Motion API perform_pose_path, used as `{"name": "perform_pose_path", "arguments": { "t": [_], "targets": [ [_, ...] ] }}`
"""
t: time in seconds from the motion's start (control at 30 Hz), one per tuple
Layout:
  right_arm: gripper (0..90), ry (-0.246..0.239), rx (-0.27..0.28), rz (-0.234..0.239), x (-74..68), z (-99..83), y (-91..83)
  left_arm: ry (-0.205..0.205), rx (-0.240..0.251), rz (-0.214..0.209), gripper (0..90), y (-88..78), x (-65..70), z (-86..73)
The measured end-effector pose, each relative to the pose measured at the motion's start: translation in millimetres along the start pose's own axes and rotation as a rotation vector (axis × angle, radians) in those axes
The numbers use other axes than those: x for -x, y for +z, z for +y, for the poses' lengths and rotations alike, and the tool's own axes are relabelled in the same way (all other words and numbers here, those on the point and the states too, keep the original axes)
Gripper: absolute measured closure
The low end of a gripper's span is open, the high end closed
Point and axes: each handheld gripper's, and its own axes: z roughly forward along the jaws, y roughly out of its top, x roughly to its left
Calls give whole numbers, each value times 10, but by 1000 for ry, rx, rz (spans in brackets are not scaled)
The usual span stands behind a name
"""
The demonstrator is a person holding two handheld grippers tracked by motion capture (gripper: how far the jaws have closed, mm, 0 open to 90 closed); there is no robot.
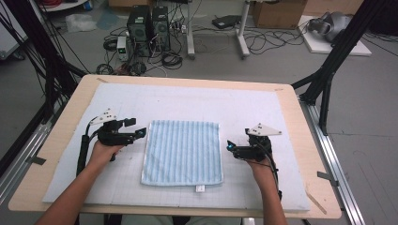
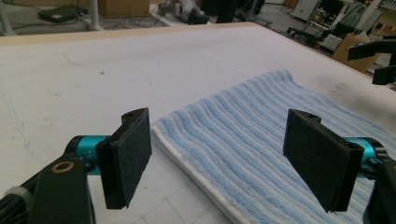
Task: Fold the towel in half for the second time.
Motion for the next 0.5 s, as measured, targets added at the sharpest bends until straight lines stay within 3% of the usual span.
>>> {"name": "perform_pose_path", "arguments": {
  "t": [0.2, 0.3, 0.4, 0.5],
  "targets": [
    [114, -4, -9, 12, -8, -4, 22, -51, -11, 69, 177, 34, -28, -11],
    [114, 6, -16, 21, -10, -9, 23, -50, -29, 97, 178, 55, -31, -4],
    [114, 5, -17, 26, -4, -19, 24, -43, -34, 105, 182, 75, -47, 1],
    [114, 10, -24, 30, -3, -22, 35, -25, -37, 83, 226, 103, -69, 31]
  ]
}}
